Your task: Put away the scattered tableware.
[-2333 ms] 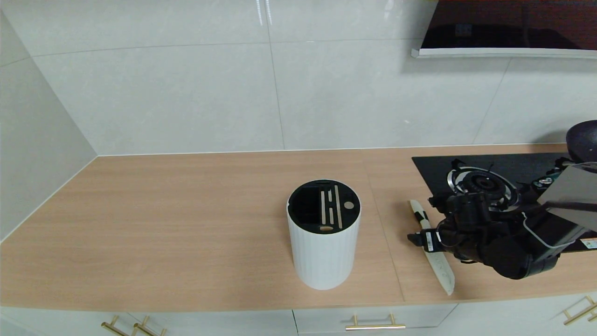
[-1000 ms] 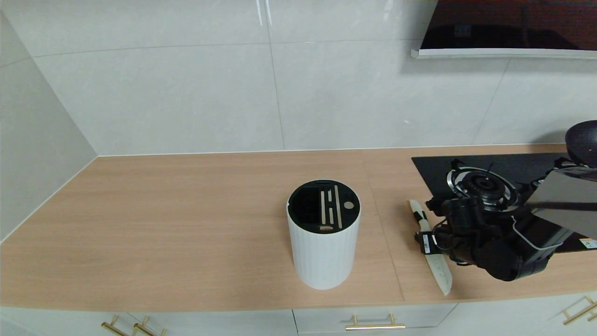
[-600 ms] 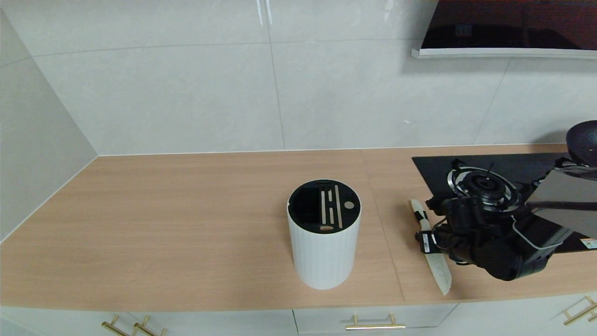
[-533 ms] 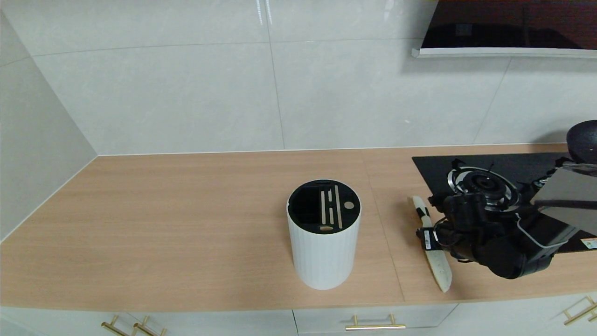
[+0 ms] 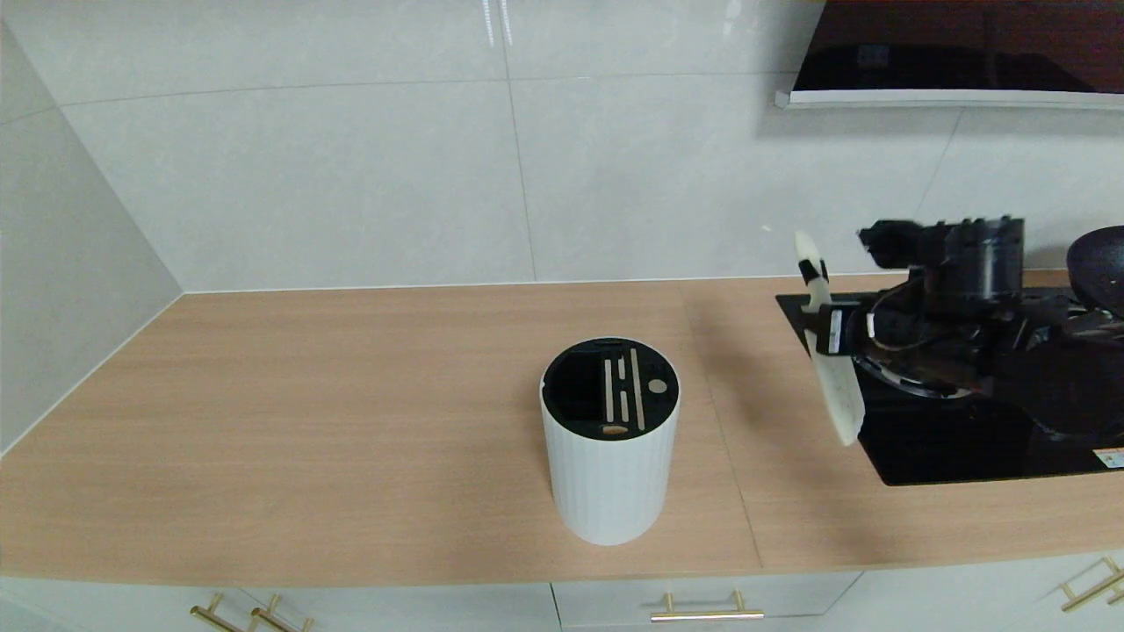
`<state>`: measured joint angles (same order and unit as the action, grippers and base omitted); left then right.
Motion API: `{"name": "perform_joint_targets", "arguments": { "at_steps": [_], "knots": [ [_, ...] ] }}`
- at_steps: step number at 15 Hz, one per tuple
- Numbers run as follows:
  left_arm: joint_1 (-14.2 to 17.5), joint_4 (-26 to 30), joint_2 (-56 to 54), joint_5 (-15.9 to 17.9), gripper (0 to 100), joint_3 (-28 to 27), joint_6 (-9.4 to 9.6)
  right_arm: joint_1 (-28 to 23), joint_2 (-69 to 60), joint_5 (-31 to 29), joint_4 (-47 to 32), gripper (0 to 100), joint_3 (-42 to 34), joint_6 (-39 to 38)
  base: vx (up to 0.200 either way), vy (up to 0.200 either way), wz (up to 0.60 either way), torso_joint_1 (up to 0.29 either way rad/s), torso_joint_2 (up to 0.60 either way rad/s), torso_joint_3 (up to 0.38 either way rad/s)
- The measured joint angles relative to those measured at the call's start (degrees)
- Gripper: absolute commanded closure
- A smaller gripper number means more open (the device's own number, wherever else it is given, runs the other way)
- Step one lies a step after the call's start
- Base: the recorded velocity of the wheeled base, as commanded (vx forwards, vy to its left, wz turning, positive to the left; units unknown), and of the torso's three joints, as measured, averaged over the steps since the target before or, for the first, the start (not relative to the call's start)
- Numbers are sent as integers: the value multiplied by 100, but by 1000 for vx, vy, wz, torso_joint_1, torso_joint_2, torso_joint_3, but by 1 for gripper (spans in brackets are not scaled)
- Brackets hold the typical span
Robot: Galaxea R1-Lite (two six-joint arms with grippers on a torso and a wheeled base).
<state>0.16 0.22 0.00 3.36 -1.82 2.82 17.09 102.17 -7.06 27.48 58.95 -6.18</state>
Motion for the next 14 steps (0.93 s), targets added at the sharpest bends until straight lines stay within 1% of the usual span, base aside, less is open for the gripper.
{"name": "perform_joint_targets", "arguments": {
  "at_steps": [1,2,4,5,6,8,9,10,11,12,13,14],
  "knots": [
    [-2,89,16,167,0,-226,-121,132,-276,49,-49,100,121,0,0,0,0,0,0,0],
    [-23,223,88,444,0,-661,-268,319,-538,96,-79,100,212,2,0,0,0,0,0,0],
    [-67,506,495,1157,0,-1497,-401,719,-892,107,-110,100,356,9,0,0,0,0,0,0],
    [-82,572,925,1521,0,-1910,-462,983,-1034,79,-121,100,413,13,0,0,0,0,0,0],
    [-93,585,1449,1776,0,-2280,-517,1234,-1159,17,-121,100,435,17,0,0,0,0,0,0],
    [-143,432,2754,2124,0,-2953,-640,1692,-1384,-260,-127,100,304,49,0,0,0,0,0,0],
    [-216,119,3437,2233,0,-3206,-759,1920,-1469,-386,-123,100,243,88,0,0,0,0,0,0],
    [-346,-312,4120,2308,0,-3404,-924,2180,-1540,-490,-126,100,182,117,0,0,0,0,0,0],
    [-561,-946,4837,2315,0,-3576,-1220,2455,-1592,-547,-115,100,91,139,0,0,0,0,0,0],
    [-847,-1574,5467,2231,0,-3696,-1609,2711,-1607,-569,-115,100,-20,148,0,0,0,0,0,0],
    [-1231,-2183,6031,2091,0,-3797,-2044,2918,-1587,-588,-96,100,-127,156,0,0,0,0,0,0],
    [-1702,-2666,6546,1937,0,-3862,-2473,3098,-1540,-631,-77,100,-206,154,0,0,0,0,0,0]
  ]
}}
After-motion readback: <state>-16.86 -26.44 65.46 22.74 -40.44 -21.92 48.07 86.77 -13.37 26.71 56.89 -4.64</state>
